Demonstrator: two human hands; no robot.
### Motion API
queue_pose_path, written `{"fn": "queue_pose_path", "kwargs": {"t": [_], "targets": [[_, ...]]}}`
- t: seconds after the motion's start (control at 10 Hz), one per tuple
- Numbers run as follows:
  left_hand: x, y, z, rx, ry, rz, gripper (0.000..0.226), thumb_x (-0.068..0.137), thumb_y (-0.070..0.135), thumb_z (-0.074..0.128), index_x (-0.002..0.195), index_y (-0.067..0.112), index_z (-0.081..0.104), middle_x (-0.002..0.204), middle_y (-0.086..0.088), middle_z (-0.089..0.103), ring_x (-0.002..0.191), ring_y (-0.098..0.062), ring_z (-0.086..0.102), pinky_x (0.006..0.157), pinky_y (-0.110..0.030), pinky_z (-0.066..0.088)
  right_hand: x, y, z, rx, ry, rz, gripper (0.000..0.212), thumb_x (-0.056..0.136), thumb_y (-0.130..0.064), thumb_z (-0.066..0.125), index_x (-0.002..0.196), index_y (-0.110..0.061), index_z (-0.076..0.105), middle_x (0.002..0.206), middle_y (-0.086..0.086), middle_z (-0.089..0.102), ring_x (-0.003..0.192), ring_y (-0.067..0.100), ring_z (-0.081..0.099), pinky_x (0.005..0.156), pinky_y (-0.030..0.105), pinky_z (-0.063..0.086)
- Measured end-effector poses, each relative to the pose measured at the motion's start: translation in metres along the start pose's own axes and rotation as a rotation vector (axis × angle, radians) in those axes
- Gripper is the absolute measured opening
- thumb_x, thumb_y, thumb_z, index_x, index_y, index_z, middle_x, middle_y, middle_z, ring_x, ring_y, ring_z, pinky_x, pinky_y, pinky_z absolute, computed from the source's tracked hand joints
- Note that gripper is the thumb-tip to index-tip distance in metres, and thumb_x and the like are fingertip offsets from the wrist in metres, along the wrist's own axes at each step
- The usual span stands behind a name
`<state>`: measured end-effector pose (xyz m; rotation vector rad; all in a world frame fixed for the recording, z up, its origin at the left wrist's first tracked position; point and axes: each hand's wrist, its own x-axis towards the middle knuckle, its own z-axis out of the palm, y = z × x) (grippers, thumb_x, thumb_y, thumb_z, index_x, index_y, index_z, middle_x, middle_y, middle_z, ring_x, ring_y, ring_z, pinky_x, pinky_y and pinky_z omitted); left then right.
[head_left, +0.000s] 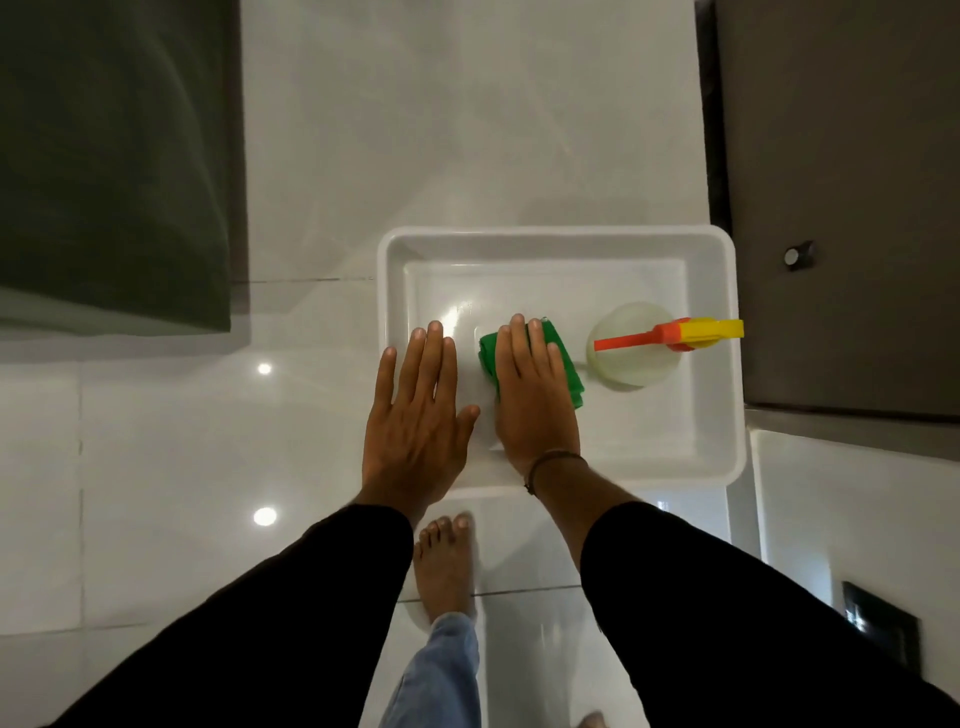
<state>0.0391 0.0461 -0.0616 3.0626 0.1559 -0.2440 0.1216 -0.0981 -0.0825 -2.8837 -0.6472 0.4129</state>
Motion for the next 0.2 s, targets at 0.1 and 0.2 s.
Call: {"fn": "queue_pose_path", "kwargs": {"t": [0.1,0.2], "targets": [[0.002,-0.003,-0.01,0.007,0.007,0.03,0.077,0.116,0.053,0.018,0.171,-0.001,0.025,0.181,-0.025,0.024,0.169,-0.04,0.022,0.137,-0.061,0.024,0.003,-0.002,-0.013,0.014,-0.039,-0.015,0.068,0.103,-0.023,0.048,0.162,-0.007,0.018,0.17,0.016,0.021,0.158,0.036,0.013,0.127,0.051,0.017],[-0.002,0.003,-0.025,-0.03,0.021,-0.009,0.079,0.117,0.055,0.016,0.171,-0.001,0.027,0.181,-0.024,0.025,0.169,-0.04,0.023,0.137,-0.061,0.024,-0.006,-0.003,-0.025,0.006,-0.044,-0.027,0.076,0.1,-0.033,0.052,0.162,-0.007,0.016,0.171,0.016,0.018,0.158,0.035,0.011,0.127,0.052,0.018]]}}
